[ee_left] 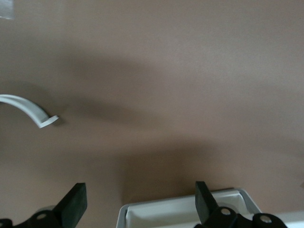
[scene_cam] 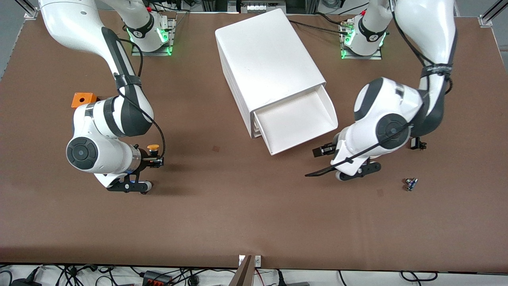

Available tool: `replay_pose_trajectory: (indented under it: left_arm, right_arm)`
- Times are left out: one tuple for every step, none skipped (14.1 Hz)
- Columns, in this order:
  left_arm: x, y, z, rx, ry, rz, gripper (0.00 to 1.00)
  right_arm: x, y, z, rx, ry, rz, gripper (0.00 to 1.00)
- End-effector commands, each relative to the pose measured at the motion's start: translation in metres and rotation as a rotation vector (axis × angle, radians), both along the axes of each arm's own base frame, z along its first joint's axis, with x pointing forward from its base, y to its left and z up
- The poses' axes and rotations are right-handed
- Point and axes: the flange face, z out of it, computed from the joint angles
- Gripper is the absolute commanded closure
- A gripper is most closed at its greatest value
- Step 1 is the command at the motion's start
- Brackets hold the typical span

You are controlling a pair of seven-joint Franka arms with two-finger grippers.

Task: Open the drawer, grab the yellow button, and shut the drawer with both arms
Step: 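Push the drawer shut with the left gripper while the right gripper carries the button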

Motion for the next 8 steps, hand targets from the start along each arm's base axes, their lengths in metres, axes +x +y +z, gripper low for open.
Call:
replay_pose_trajectory:
  left_arm:
    - [-0.010, -0.014, -0.004, 0.017, -0.037, 0.022, 0.00]
    - [-0.014, -0.022, -0.005, 0.017, -0.042, 0.029, 0.00]
    - [-0.018, -0.028, -0.008, 0.020, -0.037, 0.029, 0.00]
    - [-0.023, -0.029, -0.010, 0.025, -0.030, 0.029, 0.00]
    - [-0.030, -0.034, -0.010, 0.029, -0.025, 0.023, 0.00]
    - [-0.042, -0.049, -0.010, 0.029, -0.029, 0.012, 0.00]
    - [-0.052, -0.053, -0.011, 0.031, -0.030, 0.014, 0.00]
    - [-0.058, -0.054, -0.013, 0.033, -0.028, 0.009, 0.00]
  right_arm:
    - [-0.041, -0.004, -0.033, 0.012, -0.067, 0.036, 1.00]
    - [-0.053, -0.006, -0.047, 0.015, -0.100, 0.049, 1.00]
    - [-0.064, -0.009, -0.060, 0.018, -0.129, 0.075, 1.00]
    - [-0.072, -0.013, -0.073, 0.017, -0.135, 0.084, 1.00]
    - [-0.079, -0.014, -0.080, 0.017, -0.133, 0.089, 1.00]
    - [-0.084, -0.014, -0.087, 0.015, -0.129, 0.094, 1.00]
    - [-0.086, -0.013, -0.092, 0.015, -0.138, 0.096, 1.00]
    - [-0.088, -0.008, -0.096, 0.017, -0.150, 0.104, 1.00]
